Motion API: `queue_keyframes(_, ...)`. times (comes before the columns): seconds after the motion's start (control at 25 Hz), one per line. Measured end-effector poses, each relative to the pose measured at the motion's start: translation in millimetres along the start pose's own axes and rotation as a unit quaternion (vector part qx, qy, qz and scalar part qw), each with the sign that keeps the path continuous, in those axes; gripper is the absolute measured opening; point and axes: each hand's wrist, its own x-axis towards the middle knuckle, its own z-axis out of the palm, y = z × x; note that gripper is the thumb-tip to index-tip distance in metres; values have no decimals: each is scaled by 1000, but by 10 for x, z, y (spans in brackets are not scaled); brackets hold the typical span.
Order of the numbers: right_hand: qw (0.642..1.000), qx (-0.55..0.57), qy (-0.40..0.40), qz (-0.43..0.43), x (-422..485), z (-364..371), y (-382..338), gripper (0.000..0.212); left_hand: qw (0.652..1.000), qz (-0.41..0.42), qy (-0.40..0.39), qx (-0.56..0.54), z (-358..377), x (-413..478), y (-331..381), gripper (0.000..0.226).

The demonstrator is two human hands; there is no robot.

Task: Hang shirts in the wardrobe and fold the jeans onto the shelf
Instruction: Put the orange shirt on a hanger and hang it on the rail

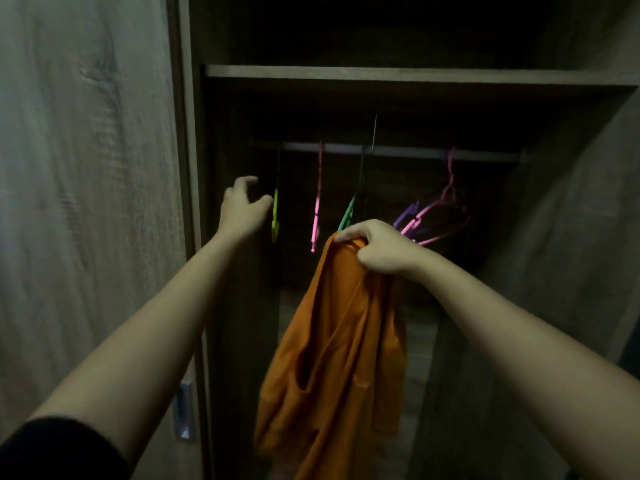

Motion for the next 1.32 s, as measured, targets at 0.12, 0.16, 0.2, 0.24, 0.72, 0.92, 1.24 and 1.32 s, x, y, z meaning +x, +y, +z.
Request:
queue_keyframes(0.12, 1000, -1, 7, -23, 38, -46, 17, 59, 983, -178, -40, 2, 297, 374, -13, 71)
queue_keyframes(0.16, 1000, 3, 8, -26, 45, -65, 51, 60, 978, -205, -43, 13, 399, 440, -17, 74)
queue_keyframes(0.2, 1000, 7, 7, -28, 48, -77, 96, 60, 976, -216, -34, 20, 487, 490, -25, 72)
queue_keyframes(0.24, 999, 8, 3, -31, 47, -80, 134, 61, 977, -211, -18, 29, 559, 527, -24, 66)
queue_keyframes(0.72, 1000, 0, -14, -14, -76, 289, 370, 62, 970, -39, 83, 223, 266, -84, 110, 26)
queue_keyframes(0.92, 999, -1, -13, 46, -187, 724, 122, 58, 967, -36, 45, 249, -394, -1283, -408, 21)
queue_keyframes(1.24, 987, 17, 29, 155, -312, 1310, -292, 56, 971, -5, 8, 238, -1864, -2133, -1042, 19)
queue_keyframes(1.32, 987, 14, 34, 154, -318, 1301, -376, 55, 988, -41, 7, 149, -2231, -2220, -1065, 14)
